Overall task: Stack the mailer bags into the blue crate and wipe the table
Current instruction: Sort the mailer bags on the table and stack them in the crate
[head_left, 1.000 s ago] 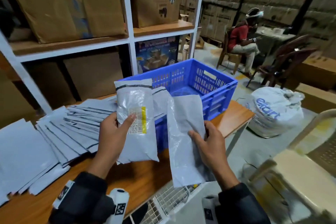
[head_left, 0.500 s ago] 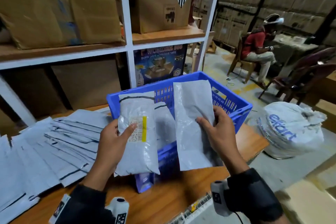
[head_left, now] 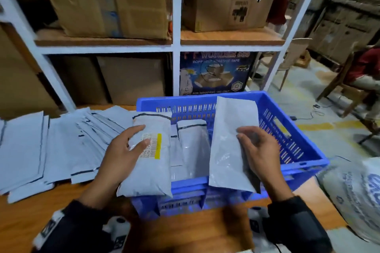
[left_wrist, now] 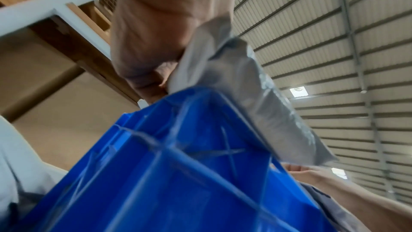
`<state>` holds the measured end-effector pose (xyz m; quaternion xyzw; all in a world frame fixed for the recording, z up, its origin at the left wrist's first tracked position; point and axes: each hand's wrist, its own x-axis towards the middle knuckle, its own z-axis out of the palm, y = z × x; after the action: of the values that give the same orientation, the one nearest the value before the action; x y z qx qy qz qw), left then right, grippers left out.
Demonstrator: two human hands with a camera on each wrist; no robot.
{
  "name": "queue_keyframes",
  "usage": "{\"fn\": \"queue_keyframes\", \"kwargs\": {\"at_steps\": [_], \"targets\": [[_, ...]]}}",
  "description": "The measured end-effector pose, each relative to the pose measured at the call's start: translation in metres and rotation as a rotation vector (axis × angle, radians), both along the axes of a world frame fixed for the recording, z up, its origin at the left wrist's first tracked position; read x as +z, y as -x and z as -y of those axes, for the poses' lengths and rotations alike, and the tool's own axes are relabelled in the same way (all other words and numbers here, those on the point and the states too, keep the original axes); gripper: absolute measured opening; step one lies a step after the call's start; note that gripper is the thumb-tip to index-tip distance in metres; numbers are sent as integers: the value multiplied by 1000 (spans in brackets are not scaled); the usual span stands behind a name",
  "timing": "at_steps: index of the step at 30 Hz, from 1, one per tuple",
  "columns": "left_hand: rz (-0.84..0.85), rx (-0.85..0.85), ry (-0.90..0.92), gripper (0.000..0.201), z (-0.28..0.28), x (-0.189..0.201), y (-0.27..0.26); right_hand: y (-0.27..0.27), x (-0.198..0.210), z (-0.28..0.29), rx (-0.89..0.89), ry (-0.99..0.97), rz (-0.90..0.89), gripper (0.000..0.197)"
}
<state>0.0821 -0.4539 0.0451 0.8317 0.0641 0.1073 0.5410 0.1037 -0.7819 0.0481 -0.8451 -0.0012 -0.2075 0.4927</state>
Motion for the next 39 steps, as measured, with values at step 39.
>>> {"fn": "queue_keyframes", "kwargs": {"at_steps": [39], "targets": [[-959, -472, -1168, 29, 116, 18, -104, -26, -21, 31, 253, 37, -59, 28]]}}
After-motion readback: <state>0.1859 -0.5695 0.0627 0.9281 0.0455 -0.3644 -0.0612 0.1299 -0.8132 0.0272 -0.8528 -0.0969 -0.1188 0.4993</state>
